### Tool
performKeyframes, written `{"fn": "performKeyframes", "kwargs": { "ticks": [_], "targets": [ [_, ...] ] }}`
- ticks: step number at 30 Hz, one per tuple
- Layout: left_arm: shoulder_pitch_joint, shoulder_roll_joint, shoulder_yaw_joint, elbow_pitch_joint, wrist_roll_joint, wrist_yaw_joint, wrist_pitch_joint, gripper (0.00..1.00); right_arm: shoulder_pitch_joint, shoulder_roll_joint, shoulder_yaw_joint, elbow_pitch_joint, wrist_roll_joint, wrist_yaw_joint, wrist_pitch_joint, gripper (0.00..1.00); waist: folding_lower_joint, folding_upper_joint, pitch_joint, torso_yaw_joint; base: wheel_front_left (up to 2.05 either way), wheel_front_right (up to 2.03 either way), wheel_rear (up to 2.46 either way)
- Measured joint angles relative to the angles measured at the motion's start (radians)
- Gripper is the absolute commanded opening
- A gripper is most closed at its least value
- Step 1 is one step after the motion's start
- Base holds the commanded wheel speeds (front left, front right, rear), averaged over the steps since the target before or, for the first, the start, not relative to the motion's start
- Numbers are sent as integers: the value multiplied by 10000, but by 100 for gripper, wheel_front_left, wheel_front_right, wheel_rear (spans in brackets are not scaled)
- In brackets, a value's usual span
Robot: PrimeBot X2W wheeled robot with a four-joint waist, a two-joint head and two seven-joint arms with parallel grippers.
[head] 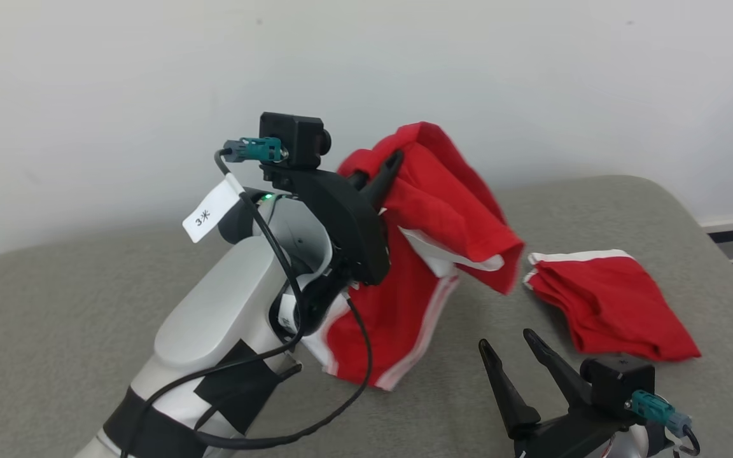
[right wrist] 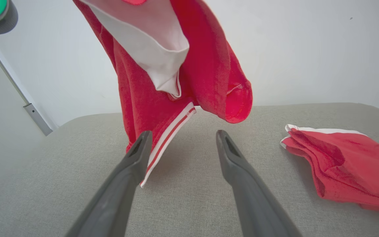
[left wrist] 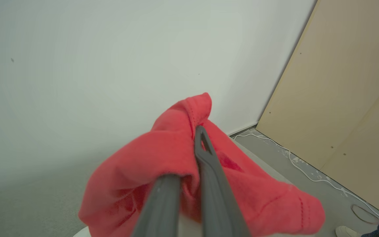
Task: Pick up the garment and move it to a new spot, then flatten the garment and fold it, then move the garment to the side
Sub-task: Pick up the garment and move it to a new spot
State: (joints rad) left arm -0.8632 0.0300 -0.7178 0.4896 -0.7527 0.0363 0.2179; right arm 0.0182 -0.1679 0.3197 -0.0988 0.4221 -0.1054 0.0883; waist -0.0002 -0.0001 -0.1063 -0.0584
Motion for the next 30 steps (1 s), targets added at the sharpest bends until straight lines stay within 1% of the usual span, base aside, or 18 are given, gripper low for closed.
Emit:
{"fn": "performKeyframes", "kwargs": {
  "ticks": [3, 7, 9, 12, 14, 17, 20, 23, 26, 27, 28, 29, 30],
  "targets": [
    [-13, 8, -435, -341, -512, 447, -150, 0, 128, -15, -6, -71, 0, 0, -8, 100, 0, 0, -111, -459, 0, 0, 0],
    [-27, -6, -690, -485, -1361, 679, -374, 0, 217, -67, -36, -184, 0, 0, -31, 100, 0, 0, -162, -999, 0, 0, 0],
    [-26, -21, -667, 0, -1425, 711, -428, 0, 214, -79, -90, -276, 0, 0, -96, 100, 0, -1, -135, -1205, 0, 0, 0],
    [50, -23, -240, 1312, -1333, 786, -441, 0, 212, -84, -153, -282, 0, 0, -111, 100, 2, 0, -4, -1393, 0, 0, 0],
    [260, 10, 77, 2130, -1131, 807, -458, 0, 202, -88, -199, -297, 2, 0, -186, 100, 3, 0, 118, -1438, 0, 0, 0],
    [757, 230, 205, 2888, -1005, 865, -462, 0, 197, -100, -301, -330, 2, 0, -236, 100, 3, 1, 274, -1437, 0, 0, 0],
    [1195, 656, 224, 3423, -915, 867, -426, 0, 210, -180, -435, -357, 2, 0, -282, 100, 3, 1, 339, -1326, 0, 0, 0],
    [1551, 917, 449, 3875, -926, 867, -512, 0, 230, -201, -543, -362, 2, -2, -360, 100, 3, 1, 389, -1100, 0, 0, 0],
    [1676, 1026, 640, 4155, -941, 867, -617, 0, 280, -196, -558, -362, 2, -2, -362, 100, 3, 1, 406, -898, 0, 0, 0],
    [1707, 1070, 675, 4270, -955, 867, -667, 27, 307, -188, -556, -360, 2, -2, -372, 100, 3, 1, 405, -826, 0, 0, 0],
    [1787, 1127, 711, 4358, -955, 867, -715, 27, 332, -184, -554, -353, 2, -2, -374, 100, 3, 1, 402, -756, 0, 0, 0],
    [1884, 1200, 731, 4460, -955, 869, -763, 45, 336, -176, -546, -339, 2, -4, -376, 100, 3, 1, 396, -686, 0, 0, 0],
    [1998, 1287, 782, 4575, -955, 869, -796, 69, 335, -165, -543, -324, 2, -4, -397, 100, 3, 1, 386, -616, 0, 0, 0]
  ]
}}
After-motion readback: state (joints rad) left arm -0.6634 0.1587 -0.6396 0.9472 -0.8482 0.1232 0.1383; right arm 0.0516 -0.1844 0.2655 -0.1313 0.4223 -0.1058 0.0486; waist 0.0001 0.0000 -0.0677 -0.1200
